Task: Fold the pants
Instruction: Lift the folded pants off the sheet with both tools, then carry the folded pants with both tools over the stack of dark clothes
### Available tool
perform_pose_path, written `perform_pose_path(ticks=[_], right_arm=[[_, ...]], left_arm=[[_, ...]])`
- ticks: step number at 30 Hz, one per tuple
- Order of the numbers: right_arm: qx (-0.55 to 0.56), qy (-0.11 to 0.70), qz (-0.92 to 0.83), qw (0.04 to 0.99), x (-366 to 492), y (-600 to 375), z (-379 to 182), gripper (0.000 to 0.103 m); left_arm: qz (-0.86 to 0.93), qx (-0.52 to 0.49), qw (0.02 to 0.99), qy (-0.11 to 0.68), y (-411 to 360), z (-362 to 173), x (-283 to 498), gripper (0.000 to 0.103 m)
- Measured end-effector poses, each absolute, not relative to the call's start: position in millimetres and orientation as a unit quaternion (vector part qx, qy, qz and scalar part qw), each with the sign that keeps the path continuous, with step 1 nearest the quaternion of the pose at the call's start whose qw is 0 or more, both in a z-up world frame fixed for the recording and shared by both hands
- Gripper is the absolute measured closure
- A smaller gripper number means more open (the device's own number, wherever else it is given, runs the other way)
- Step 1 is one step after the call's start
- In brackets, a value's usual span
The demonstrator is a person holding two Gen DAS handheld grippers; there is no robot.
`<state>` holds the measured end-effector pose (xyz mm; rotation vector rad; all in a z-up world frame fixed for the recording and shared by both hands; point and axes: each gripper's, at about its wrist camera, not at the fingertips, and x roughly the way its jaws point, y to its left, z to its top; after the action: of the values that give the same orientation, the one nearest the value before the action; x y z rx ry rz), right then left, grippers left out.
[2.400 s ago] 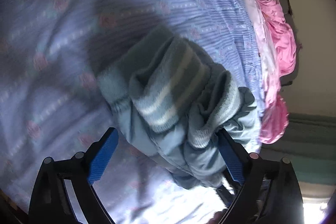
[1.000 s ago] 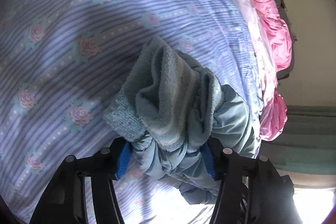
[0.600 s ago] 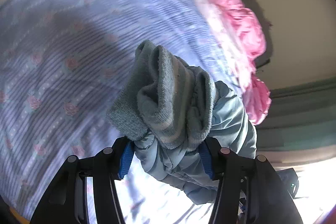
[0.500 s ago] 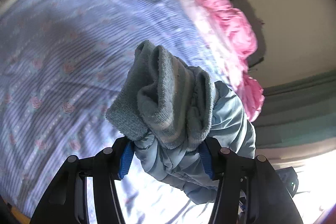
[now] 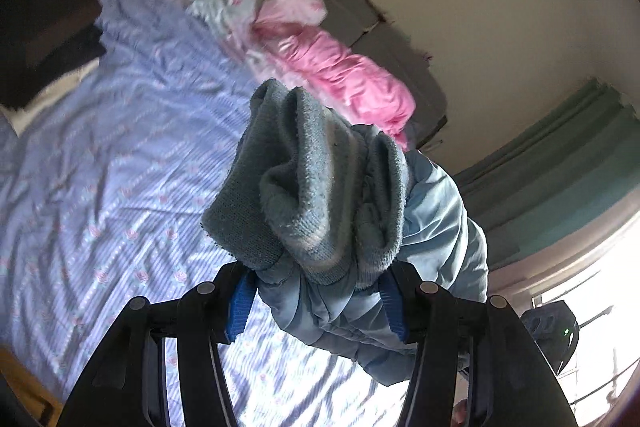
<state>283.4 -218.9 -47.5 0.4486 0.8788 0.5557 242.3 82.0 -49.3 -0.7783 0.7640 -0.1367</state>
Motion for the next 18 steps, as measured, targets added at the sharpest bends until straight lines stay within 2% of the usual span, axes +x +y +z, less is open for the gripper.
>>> perform_pose_path(ticks=[8,18], right_arm=[[0.215,0.384,0.271,0.856,242,-194,-7,0.052],[0.208,0.339,0.246,0.884,191,-83,31,0.052]], left_arm=[[-0.077,-0.326,0.884,0.327,113,0,201,0.05],[-0.124,-0.273,0.902,0.309,232,36,182,0.05]])
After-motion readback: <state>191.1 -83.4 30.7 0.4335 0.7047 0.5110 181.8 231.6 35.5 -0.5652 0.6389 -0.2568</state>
